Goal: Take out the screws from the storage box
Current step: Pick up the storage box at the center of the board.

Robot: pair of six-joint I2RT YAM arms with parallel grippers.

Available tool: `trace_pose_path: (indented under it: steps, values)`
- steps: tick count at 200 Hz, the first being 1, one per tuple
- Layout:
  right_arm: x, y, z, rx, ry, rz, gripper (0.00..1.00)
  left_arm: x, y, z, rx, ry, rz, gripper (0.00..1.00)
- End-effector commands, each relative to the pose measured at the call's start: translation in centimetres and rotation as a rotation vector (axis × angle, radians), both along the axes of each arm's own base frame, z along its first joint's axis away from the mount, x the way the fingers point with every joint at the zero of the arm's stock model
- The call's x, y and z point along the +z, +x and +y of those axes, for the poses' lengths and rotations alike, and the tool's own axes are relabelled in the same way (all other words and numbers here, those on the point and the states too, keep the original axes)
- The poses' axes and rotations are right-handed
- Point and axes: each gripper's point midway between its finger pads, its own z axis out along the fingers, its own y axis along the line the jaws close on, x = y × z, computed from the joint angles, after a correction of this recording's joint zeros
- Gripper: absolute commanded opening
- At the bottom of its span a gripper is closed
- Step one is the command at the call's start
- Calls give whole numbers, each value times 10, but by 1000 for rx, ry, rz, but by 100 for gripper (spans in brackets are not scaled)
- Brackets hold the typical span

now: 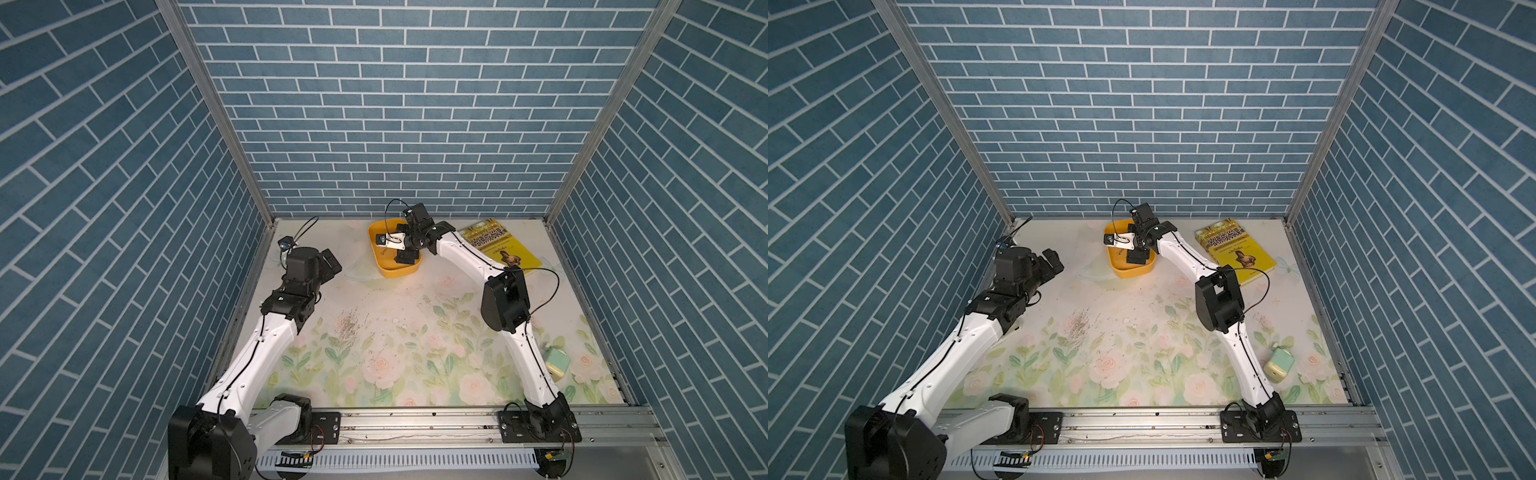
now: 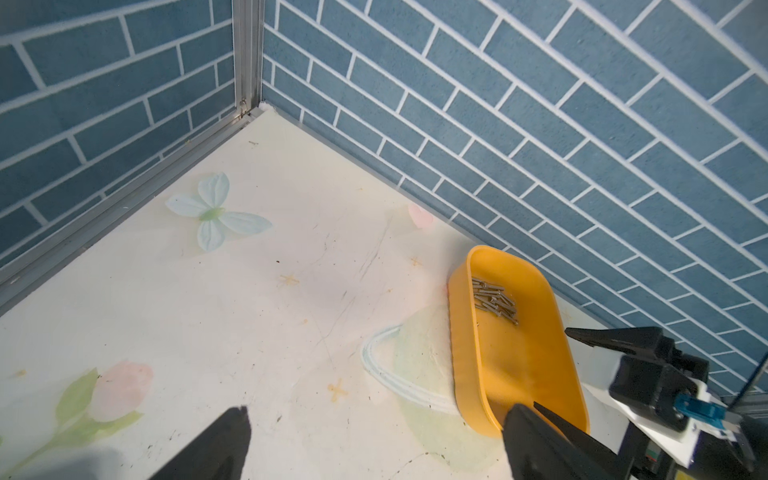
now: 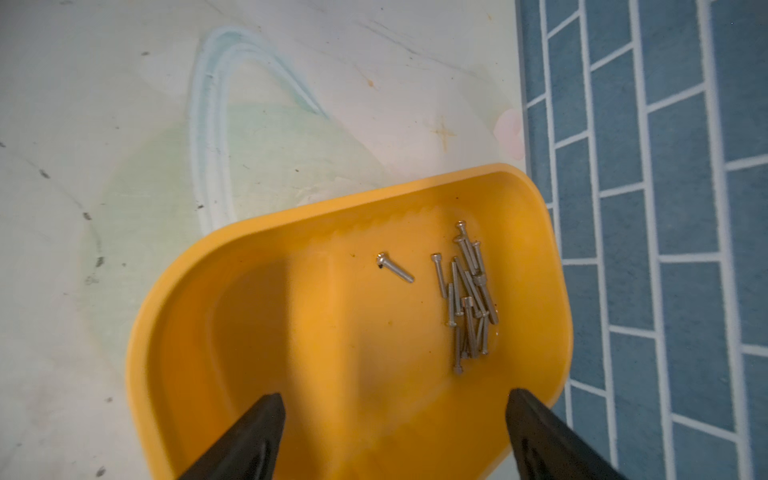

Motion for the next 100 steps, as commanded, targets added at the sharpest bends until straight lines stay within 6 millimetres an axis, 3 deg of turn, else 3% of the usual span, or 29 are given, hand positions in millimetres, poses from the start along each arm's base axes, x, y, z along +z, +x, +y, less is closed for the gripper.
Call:
trace_pose_path:
  steps: [1,50,83,100]
  values:
    - [26,-25,2,90,29,31,87,11,1,-2,-8,-8,-20,100]
    - [27,-55,-5,148,53,112,86,10,1,-2,-7,-3,-19,100]
    - [38,-63,-6,169,80,108,86,8,2,-2,-6,-1,-15,100]
    - [29,-64,-8,165,68,128,86,8,3,-4,-18,-5,-12,100]
